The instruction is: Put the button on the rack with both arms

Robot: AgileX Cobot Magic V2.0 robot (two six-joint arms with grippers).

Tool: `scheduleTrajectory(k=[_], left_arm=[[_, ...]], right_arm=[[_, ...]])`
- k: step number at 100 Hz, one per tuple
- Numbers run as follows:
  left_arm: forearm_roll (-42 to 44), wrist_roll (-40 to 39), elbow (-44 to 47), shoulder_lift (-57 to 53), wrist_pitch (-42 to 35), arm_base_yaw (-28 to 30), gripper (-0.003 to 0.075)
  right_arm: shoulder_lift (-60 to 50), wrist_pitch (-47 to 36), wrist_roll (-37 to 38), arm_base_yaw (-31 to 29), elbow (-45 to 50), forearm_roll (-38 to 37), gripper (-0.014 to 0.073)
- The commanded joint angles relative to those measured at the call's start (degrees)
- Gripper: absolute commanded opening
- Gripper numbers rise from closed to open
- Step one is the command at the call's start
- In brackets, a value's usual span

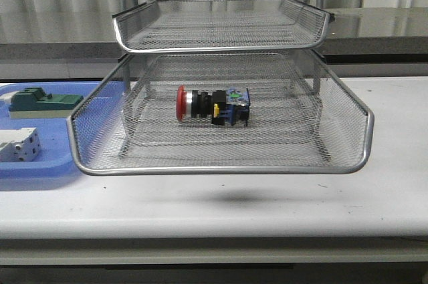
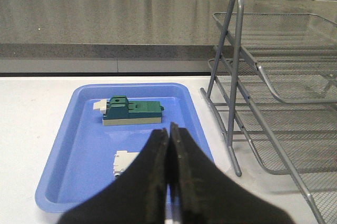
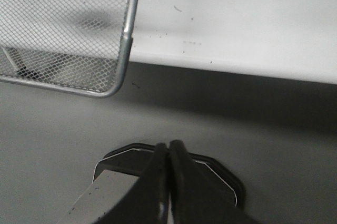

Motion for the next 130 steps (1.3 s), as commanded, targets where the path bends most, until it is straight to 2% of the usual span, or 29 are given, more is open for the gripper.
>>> scheduleTrajectory(k=[1, 20, 43, 65, 85, 108, 130], left_arm=[[-1.36, -0.53, -1.65, 0.45, -4.16, 0.14, -0.0020], [-1.36, -0.53, -1.65, 0.45, -4.16, 0.14, -0.0020], [-1.36, -0.53, -1.65, 0.45, -4.16, 0.14, -0.0020], [-1.36, -0.53, -1.65, 0.45, -4.16, 0.14, -0.0020], [-1.36, -0.53, -1.65, 0.45, -4.16, 0.14, -0.0020], [-1.36, -0.53, -1.65, 0.45, -4.16, 0.14, -0.0020], [-1.36, -0.53, -1.65, 0.45, -4.16, 0.14, -0.0020]], right_arm=[[2.80, -3.73, -2.05, 1.41, -1.72, 2.09, -0.0067], [7.84, -6.69, -2.05, 8.87, -1.72, 2.09, -0.0067], [14.67, -11.90, -2.05, 20.70, -1.72, 2.04, -0.0067], [20.63, -20.62, -2.05, 28.57, -1.72, 1.15, -0.0067], [25.65, -27.89, -2.05, 31.66, -1.86, -1.58, -0.0067], [28.76, -35.01, -2.05, 31.72, -1.91, -5.38, -0.0067], [30.31, -36.81, -2.05, 31.59, -4.77, -6.23, -0.0065]])
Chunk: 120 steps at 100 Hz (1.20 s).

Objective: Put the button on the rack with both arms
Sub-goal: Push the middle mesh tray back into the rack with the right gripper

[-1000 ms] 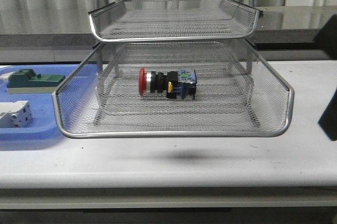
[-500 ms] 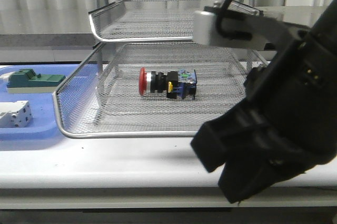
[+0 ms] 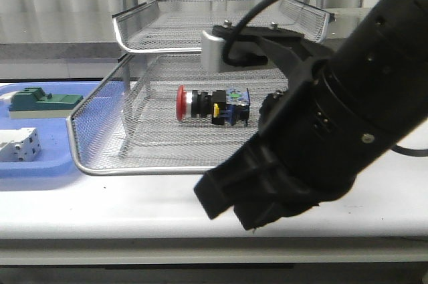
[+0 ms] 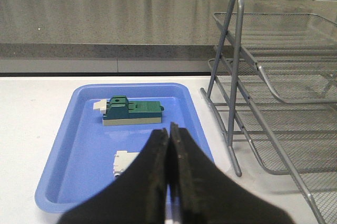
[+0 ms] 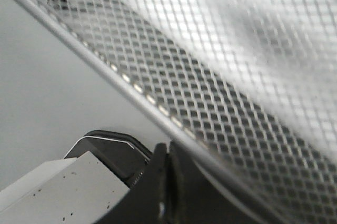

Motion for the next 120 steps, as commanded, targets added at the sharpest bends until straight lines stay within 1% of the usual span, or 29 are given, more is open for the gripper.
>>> scheduleTrajectory(k=[1, 31, 59, 76, 101, 120], left_arm=[[-1.36, -0.53, -1.65, 0.45, -4.16, 0.14, -0.0020], [-1.36, -0.53, -1.65, 0.45, -4.16, 0.14, -0.0020], [-1.36, -0.53, -1.65, 0.45, -4.16, 0.14, -0.0020], [-1.36, -0.53, -1.65, 0.45, -4.16, 0.14, -0.0020], [-1.36, -0.53, -1.65, 0.45, -4.16, 0.14, -0.0020], [-1.36, -0.53, -1.65, 0.45, -4.16, 0.14, -0.0020]], right_arm=[[-0.87, -3.49, -0.67, -0.12, -3.09, -1.28, -0.0065], [3.78, -2.43, -0.67, -3.83, -9.43, -4.39, -0.0065], [8.28, -2.88, -0.67, -11.21, -16.65, -7.97, -0.0065], [10.49, -2.77, -0.67, -15.01, -20.91, -8.25, -0.0065], [10.18, 0.69, -0.62, -15.21, -22.49, -8.30, -0.0065], [6.56, 4.68, -0.62, -14.94, -22.49, -8.23, -0.0065]])
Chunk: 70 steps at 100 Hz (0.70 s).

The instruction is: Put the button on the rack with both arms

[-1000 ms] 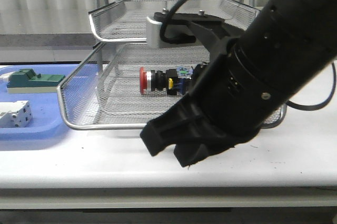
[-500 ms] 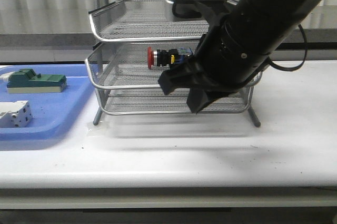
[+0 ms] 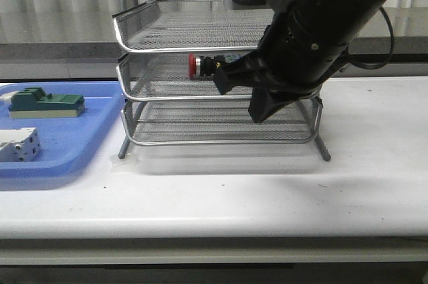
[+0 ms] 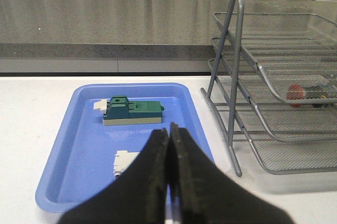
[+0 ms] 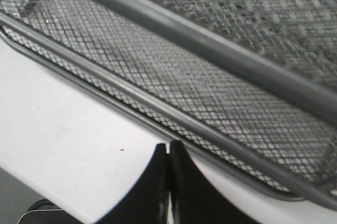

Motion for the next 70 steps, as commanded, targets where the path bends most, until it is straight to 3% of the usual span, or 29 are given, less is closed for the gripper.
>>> scheduleTrajectory(k=[1, 30, 70], left_arm=[[-1.36, -0.53, -1.65, 0.45, -4.16, 0.14, -0.0020], [-1.36, -0.53, -1.65, 0.45, -4.16, 0.14, -0.0020], [-1.36, -0.53, -1.65, 0.45, -4.16, 0.14, -0.0020]], right_arm=[[-5.19, -0.53, -0.49, -0.04, -1.86, -0.68, -0.0065], [-15.34, 4.48, -0.49, -2.68, -1.31, -3.42, -0.0065], [-37.70, 4.92, -0.44, -16.78, 11.81, -5.06, -0.0065]])
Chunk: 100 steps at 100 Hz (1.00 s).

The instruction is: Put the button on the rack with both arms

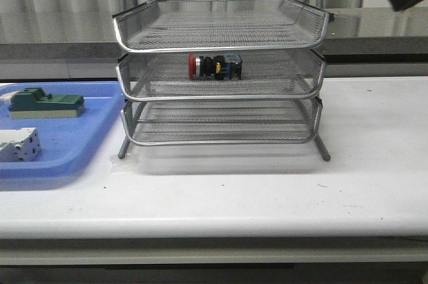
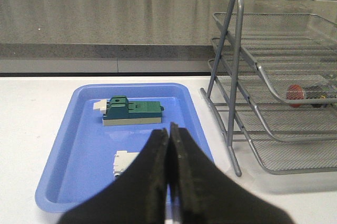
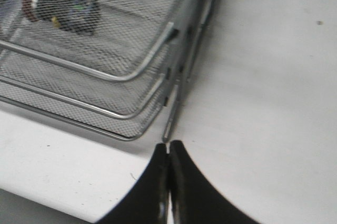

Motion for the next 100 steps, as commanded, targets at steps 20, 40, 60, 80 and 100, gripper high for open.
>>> scheduleTrajectory(k=[20, 40, 60, 80, 100], left_arm=[[-1.36, -0.53, -1.65, 0.45, -4.16, 0.14, -0.0020], [-1.36, -0.53, -1.65, 0.45, -4.16, 0.14, -0.0020], [-1.36, -0.53, -1.65, 0.45, -4.16, 0.14, -0.0020], [-1.36, -0.53, -1.65, 0.45, -4.16, 0.14, -0.0020], [-1.36, -0.53, -1.65, 0.45, -4.16, 0.14, -0.0020]], right_arm=[[-19.39, -2.76, -0.44, -8.06, 9.73, -1.33, -0.0065], [-33.84, -2.57, -0.44, -11.42, 18.12, -1.29, -0.0065], [-47.18, -2.40, -0.44, -12.46, 23.82, -1.41, -0.0065], [-53.99, -1.47, -0.44, -12.46, 24.74, -1.41, -0.0067], [-54.43, -1.47, -0.44, -12.46, 24.74, -1.41, -0.0067]])
